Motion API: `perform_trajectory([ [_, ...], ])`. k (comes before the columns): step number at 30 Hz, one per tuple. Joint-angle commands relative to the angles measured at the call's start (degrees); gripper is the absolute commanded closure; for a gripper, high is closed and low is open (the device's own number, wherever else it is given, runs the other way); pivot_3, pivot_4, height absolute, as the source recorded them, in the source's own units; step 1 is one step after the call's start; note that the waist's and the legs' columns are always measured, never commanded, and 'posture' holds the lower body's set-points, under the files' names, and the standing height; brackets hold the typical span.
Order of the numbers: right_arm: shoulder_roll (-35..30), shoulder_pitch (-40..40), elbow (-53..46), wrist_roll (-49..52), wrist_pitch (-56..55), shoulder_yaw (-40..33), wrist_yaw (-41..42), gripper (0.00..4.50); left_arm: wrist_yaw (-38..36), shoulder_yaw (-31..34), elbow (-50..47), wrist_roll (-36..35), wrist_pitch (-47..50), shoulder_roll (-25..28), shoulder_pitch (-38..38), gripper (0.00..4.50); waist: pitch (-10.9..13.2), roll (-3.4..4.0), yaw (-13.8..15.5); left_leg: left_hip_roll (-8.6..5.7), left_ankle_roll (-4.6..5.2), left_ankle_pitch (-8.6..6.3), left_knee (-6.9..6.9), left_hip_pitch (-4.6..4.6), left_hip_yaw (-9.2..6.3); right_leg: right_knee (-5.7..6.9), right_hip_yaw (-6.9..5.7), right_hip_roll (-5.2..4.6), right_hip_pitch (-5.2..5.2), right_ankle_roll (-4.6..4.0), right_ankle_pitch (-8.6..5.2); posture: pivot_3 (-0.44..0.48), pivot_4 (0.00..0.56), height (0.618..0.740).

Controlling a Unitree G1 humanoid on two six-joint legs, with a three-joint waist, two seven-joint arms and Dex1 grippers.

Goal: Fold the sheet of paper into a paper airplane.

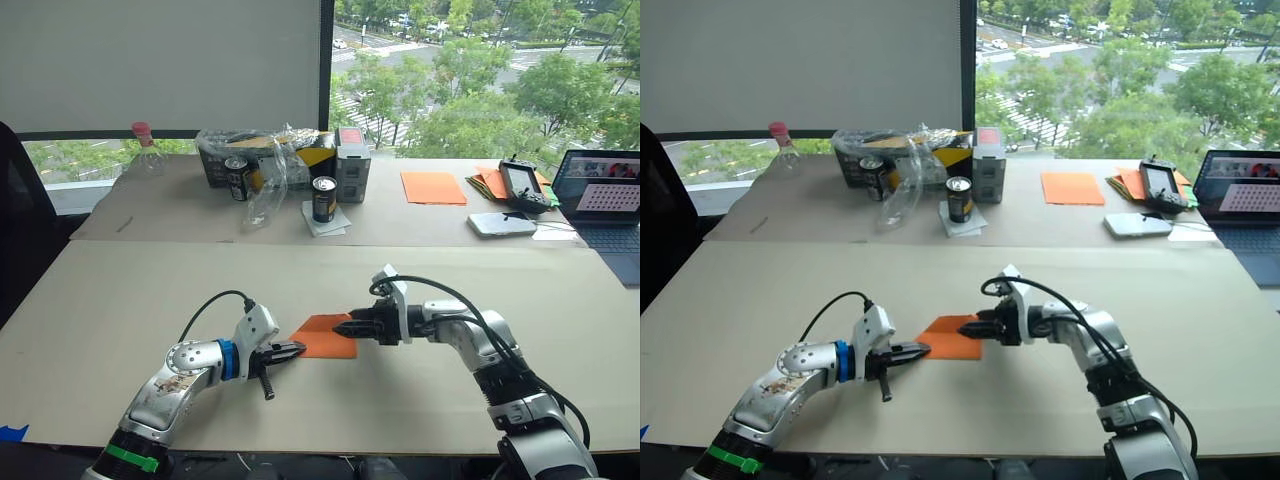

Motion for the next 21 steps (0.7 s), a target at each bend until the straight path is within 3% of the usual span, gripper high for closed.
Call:
perform_trajectory([
  [1, -0.5, -0.9, -2.5, 1.6, -0.6, -2.1, -0.1, 2.73, 0.1, -1.9, 1.9, 1.3, 1.6, -0.2, 1.1, 4.5, 0.0, 0.0, 0.0, 0.0, 0.0, 0.0, 0.0, 0.0, 0.0, 0.0, 0.0, 0.0, 0.0, 0.0, 0.0, 0.0, 0.15, 0.73],
  [6, -0.9, -0.3, -3.9, 2.1, 0.1, -2.6, 0.1, 4.46, -0.1, -2.1, 2.4, 1.4, 1.6, -0.4, 0.7, 4.5, 0.0, 0.0, 0.0, 0.0, 0.0, 0.0, 0.0, 0.0, 0.0, 0.0, 0.0, 0.0, 0.0, 0.0, 0.0, 0.0, 0.15, 0.73],
  [14, -2.0, 1.0, -6.3, 1.7, -2.4, -1.8, 0.7, 4.46, -0.8, -2.3, 3.0, 1.5, 1.5, -0.3, 0.2, 4.5, 0.0, 0.0, 0.1, -0.01, 0.0, 0.0, 0.0, 0.0, 0.0, -0.01, 0.0, 0.0, 0.02, 0.01, 0.0, 0.0, 0.15, 0.73],
  [21, -6.7, 6.1, -10.4, -6.3, -25.8, 3.6, 7.5, 4.46, -1.7, -1.9, 3.3, 1.0, 2.1, 0.2, 0.2, 4.5, 0.0, 0.0, 0.2, -0.01, 0.0, 0.0, 0.0, -0.01, 0.02, -0.06, 0.0, -0.02, 0.03, 0.06, -0.01, 0.0, 0.15, 0.73],
])
